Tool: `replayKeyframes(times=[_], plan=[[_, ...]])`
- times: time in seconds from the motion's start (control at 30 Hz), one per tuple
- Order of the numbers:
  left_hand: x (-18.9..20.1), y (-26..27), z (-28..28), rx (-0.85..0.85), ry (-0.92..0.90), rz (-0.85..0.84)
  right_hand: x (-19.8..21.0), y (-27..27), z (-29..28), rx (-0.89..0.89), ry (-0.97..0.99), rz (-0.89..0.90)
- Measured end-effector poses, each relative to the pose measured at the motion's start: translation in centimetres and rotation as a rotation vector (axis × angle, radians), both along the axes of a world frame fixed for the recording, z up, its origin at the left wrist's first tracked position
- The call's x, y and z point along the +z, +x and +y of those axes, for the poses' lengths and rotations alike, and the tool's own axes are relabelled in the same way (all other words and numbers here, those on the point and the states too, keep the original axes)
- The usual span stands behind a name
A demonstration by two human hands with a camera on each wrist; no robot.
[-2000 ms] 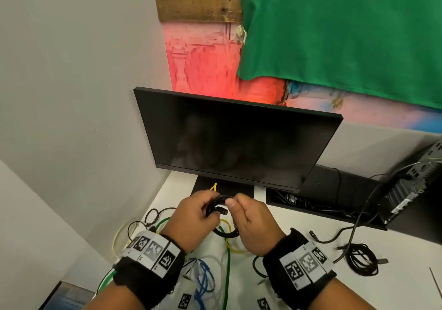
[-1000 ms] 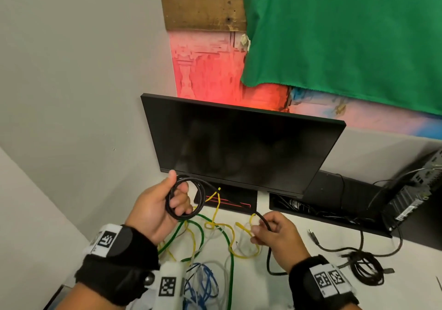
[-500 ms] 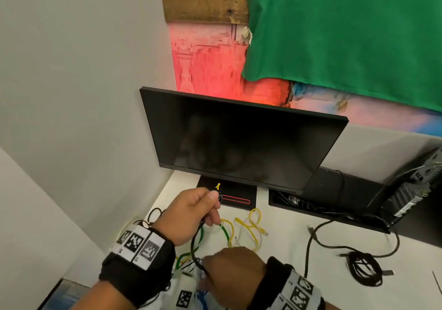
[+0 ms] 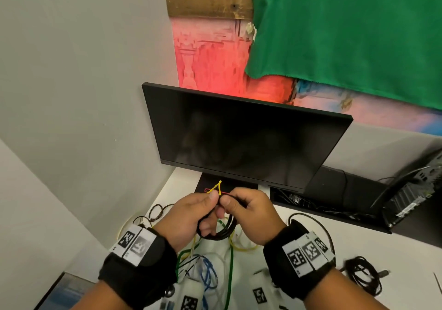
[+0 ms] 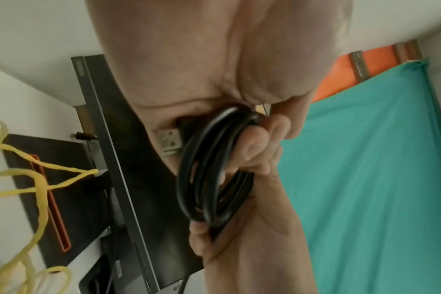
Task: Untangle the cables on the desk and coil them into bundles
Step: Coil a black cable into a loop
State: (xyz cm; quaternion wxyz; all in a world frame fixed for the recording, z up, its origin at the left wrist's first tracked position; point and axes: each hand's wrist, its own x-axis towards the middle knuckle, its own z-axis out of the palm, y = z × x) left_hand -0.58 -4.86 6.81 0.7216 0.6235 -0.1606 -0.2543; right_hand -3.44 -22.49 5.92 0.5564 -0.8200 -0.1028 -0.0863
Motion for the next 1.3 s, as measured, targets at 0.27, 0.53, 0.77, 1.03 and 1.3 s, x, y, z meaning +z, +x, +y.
replayKeyframes(times=[0.27,0.53,0.77,1.03,1.3], plan=[[0.6,0.3,-0.2,0.102,-0.064,0.128,-2.6,-1.0,2.6,-0.071,0.092,0.001],[0.6,-0.3,-0.4,0.116,-0.284,0.384,-2.7,-0.5,3.2,-0.066,0.198,-0.006],[2.7,2.0,3.4,0.328,-0.324,0.325,-8.1,-1.3,-2.6,-0.189,-0.032,0.200],[0.6,1.9,1.7,0.294,-0.125,0.057,-7.5,-1.0,-0.9,-0.092,-0.786,0.349],[-1.0,1.6,0.6,-0.016,0.444,-0.253,-0.3,-4.0,3.1,0.412,-0.885,0.081]])
